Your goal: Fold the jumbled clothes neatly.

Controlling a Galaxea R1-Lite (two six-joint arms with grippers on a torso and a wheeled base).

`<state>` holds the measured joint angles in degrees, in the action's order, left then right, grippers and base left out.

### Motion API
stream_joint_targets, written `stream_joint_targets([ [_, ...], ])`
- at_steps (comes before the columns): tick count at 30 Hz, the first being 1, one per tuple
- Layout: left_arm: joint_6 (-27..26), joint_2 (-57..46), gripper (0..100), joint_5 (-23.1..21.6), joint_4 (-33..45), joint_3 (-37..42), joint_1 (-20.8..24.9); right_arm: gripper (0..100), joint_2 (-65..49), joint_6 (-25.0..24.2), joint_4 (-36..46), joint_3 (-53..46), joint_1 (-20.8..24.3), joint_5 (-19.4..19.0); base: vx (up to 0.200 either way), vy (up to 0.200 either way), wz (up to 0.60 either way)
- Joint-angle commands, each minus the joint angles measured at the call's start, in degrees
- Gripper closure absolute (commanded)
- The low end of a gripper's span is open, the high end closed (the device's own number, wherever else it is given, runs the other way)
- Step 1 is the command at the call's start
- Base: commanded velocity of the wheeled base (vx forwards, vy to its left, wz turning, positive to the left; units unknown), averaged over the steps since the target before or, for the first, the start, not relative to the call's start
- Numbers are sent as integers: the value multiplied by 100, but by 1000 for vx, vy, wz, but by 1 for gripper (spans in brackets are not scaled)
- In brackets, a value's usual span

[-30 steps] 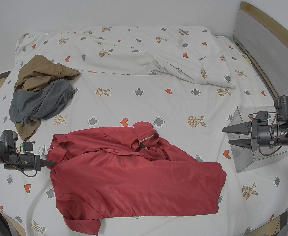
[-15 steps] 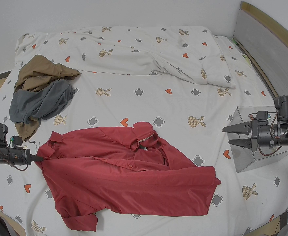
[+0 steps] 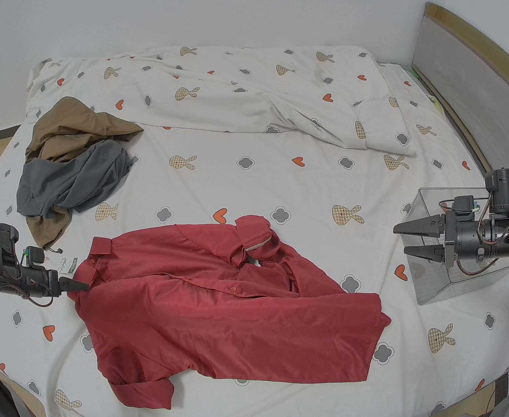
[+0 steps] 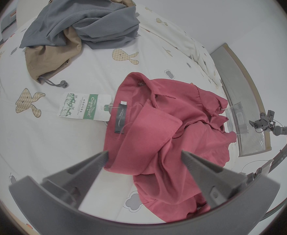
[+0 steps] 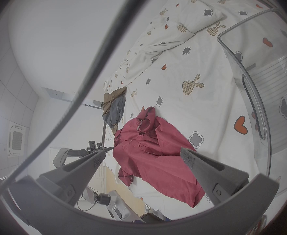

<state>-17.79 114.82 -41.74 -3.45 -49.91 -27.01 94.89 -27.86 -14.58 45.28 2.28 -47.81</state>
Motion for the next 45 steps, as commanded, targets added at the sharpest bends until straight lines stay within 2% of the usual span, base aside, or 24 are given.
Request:
stream_joint_targets([
  [1,-6,137,0,-18,-7,-72,-32,0,-6,-1,-1,-1,1,0,0,0,0],
  [10,109,471,0,-18,-77,-485,-67,0,-6,8,-19,-45,36,0,0,0,0],
  [17,144,497,0,-36,-86,-423,-58,0,-6,-1,-19,-45,36,0,0,0,0],
  [18,135,480,100,-53,-86,-353,-50,0,-6,-1,-19,-45,36,0,0,0,0],
  [29,161,190,100,-115,-51,-212,-129,0,3,-1,-19,-45,36,0,0,0,0],
  [35,364,251,100,17,310,-933,-366,0,-6,8,-19,-45,44,0,0,0,0],
  [45,443,269,100,342,644,-1056,-366,0,-6,-1,-19,-45,62,0,0,0,0],
])
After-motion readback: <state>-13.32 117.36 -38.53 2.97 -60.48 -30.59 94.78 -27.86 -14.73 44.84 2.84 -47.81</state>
